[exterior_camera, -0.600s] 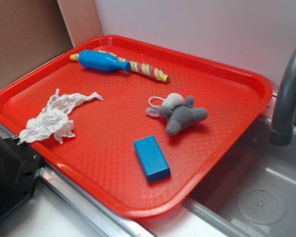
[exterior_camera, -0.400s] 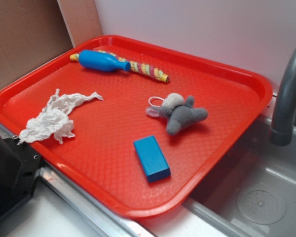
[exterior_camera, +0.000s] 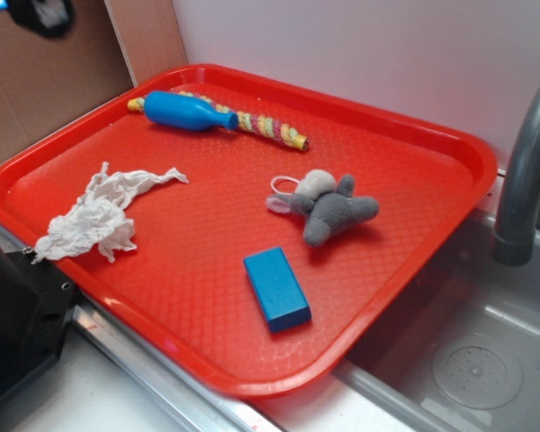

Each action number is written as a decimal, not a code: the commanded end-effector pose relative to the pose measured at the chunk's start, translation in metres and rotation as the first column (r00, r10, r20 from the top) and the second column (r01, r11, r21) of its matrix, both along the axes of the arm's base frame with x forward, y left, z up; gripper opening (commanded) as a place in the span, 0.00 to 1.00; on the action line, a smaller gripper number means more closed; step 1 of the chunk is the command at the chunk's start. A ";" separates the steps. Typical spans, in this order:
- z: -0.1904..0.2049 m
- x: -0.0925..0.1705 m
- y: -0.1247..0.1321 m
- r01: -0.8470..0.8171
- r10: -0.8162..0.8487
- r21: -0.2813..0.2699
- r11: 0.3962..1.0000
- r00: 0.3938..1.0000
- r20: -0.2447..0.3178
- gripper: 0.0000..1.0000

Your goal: Grab the multicolored rope.

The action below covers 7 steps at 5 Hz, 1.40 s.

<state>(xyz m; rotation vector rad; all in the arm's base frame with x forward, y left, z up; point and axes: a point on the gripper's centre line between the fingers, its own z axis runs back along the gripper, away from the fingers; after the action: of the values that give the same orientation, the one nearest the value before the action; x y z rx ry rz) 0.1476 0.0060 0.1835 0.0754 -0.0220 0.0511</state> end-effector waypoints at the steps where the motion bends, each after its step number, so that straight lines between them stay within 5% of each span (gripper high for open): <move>1: -0.028 0.075 -0.018 -0.188 0.225 -0.146 0.971 0.924 0.309 1.00; 2: -0.058 0.111 -0.009 -0.424 0.453 -0.160 0.891 0.842 0.292 1.00; 4: -0.092 0.127 0.007 -0.814 0.842 -0.216 0.539 0.530 0.102 1.00; 7: -0.109 0.077 -0.006 -0.877 0.903 -0.223 0.425 0.427 0.041 1.00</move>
<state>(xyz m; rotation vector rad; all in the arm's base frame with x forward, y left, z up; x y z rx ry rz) 0.2232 -0.0082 0.0658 -0.0768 -0.1052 1.1857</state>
